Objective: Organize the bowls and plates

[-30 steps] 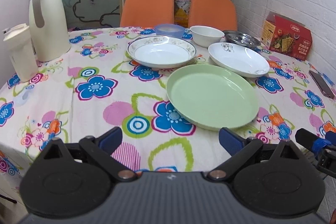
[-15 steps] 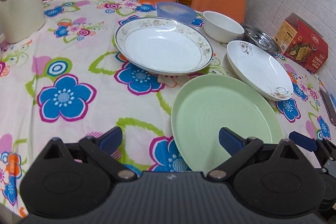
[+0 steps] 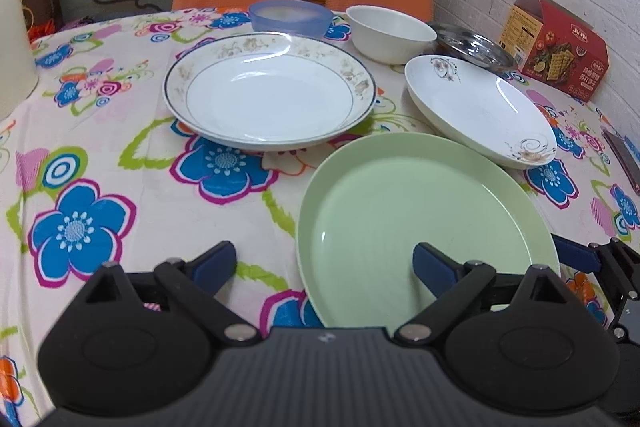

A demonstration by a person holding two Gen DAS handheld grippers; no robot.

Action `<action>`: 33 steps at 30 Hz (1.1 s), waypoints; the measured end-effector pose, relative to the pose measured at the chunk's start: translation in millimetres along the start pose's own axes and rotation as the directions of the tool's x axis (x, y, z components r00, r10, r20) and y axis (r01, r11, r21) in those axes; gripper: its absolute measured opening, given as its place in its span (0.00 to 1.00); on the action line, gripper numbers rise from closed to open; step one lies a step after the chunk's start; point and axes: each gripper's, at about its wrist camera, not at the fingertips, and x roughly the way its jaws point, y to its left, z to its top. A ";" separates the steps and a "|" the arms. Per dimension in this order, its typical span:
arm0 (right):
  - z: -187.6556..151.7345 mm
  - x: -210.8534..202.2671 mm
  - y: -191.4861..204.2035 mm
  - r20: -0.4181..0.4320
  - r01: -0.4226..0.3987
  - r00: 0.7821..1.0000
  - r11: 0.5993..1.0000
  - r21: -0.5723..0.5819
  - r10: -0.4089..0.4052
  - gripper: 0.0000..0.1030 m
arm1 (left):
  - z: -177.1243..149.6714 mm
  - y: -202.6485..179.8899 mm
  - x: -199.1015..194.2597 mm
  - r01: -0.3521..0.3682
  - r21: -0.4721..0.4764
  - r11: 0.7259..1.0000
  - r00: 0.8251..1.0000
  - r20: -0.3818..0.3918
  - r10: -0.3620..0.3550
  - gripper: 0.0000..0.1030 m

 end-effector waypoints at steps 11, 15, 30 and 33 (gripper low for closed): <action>8.6 5.9 3.3 -0.038 -0.020 0.999 1.000 -0.011 0.019 0.86 | -1.8 -21.5 1.7 -0.025 0.083 0.996 1.000 -0.001 0.025 0.73; 10.6 3.2 13.3 -0.036 0.017 0.999 0.999 -0.040 -0.019 0.86 | -1.1 -23.0 0.1 -0.018 0.076 0.997 1.000 0.001 0.018 0.66; 14.6 -3.2 85.8 -0.024 -0.065 0.998 0.990 -0.123 0.063 0.86 | -28.4 44.7 -53.0 -0.080 -0.059 0.995 0.997 -0.004 0.080 0.61; 17.4 0.0 99.3 -0.026 -0.084 0.996 0.987 -0.137 0.081 0.86 | -29.6 58.8 -57.9 -0.100 -0.074 0.992 0.995 0.000 0.100 0.61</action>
